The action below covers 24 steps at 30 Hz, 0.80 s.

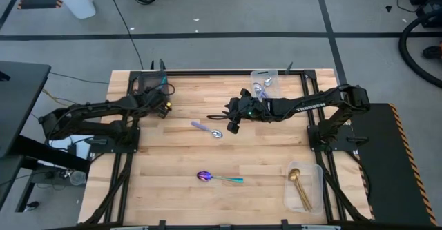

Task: Sort silverware by color (type)
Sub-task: Put the blue spoon into the black bin

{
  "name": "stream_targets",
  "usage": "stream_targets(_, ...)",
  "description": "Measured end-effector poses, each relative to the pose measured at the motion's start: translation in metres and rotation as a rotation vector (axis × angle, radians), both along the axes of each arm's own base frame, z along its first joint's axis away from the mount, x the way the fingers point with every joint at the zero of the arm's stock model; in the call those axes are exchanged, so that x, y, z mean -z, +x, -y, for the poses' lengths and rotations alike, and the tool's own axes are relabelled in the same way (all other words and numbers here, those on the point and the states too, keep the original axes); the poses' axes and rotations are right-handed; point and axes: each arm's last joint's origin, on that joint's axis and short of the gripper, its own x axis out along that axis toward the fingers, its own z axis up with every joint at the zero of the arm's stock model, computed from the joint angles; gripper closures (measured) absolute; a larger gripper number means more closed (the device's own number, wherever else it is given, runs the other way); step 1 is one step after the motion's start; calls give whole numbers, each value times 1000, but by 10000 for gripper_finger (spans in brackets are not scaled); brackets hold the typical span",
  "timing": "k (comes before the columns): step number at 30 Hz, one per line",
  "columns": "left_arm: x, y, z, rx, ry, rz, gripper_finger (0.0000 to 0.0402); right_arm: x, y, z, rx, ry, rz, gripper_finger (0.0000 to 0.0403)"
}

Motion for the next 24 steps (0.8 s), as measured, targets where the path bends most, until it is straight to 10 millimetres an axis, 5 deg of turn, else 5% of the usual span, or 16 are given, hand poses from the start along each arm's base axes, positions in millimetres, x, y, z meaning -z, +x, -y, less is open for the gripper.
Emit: stream_targets(24,-6,0,7,8,17,44,372,0,0,0,-7,4,0,275)
